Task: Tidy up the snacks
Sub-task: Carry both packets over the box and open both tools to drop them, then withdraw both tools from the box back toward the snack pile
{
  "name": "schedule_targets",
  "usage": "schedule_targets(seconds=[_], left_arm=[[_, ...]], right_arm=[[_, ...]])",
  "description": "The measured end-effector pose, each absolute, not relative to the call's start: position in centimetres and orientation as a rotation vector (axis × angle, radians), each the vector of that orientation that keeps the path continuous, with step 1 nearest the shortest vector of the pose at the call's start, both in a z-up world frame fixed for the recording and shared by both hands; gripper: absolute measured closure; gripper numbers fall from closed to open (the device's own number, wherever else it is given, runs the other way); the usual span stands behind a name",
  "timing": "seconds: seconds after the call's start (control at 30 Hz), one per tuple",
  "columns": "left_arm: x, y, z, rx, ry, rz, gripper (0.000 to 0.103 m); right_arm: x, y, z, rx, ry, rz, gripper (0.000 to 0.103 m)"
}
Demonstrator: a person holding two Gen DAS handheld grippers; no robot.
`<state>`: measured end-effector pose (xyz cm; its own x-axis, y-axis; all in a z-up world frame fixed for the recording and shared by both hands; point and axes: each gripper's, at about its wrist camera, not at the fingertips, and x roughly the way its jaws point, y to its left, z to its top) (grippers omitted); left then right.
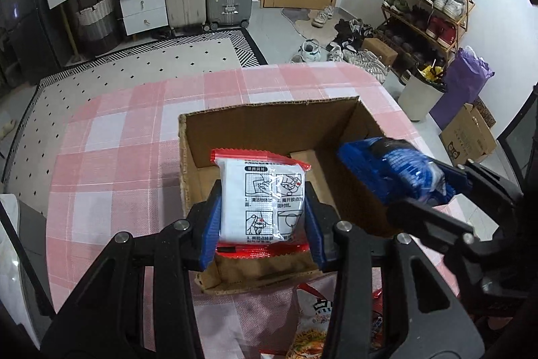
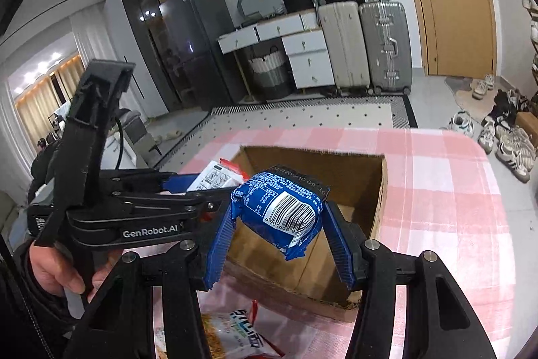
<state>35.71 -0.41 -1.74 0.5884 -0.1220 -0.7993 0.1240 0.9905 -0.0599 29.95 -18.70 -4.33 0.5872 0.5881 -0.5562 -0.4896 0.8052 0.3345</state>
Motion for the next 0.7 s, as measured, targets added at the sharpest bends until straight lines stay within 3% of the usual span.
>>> schedule_targets(seconds=[0.2, 0.27, 0.3, 0.37, 0.4, 0.53, 0.7], left_arm=[[36.3, -0.7, -4.2, -0.008, 0.956, -0.156, 0.063], [36.7, -0.6, -5.0, -0.012, 0.971, -0.166, 0.062], [36.6, -0.6, -5.3, -0.011, 0.979, -0.172, 0.060], [36.5, -0.6, -5.6, 0.000, 1.003, -0.169, 0.051], [36.6, -0.5, -5.7, -0.002, 1.004, -0.150, 0.039], [35.6, -0.4, -4.6, -0.002, 0.955, -0.148, 0.020], [33.8, -1.0, -2.9, 0.018, 0.904, -0.126, 0.018]], right_arm=[[31.1, -18.2, -6.2, 0.129, 0.725, 0.623, 0.049], [31.4, -18.2, -6.6, 0.130, 0.727, 0.616, 0.045], [31.5, -18.2, -6.7, 0.132, 0.726, 0.615, 0.042], [31.7, -18.4, -6.8, 0.129, 0.726, 0.603, 0.020], [31.6, -18.6, -6.8, 0.126, 0.720, 0.586, 0.017], [30.9, -19.8, -6.1, 0.151, 0.682, 0.587, 0.015], [28.9, -21.1, -4.4, 0.136, 0.632, 0.573, 0.015]])
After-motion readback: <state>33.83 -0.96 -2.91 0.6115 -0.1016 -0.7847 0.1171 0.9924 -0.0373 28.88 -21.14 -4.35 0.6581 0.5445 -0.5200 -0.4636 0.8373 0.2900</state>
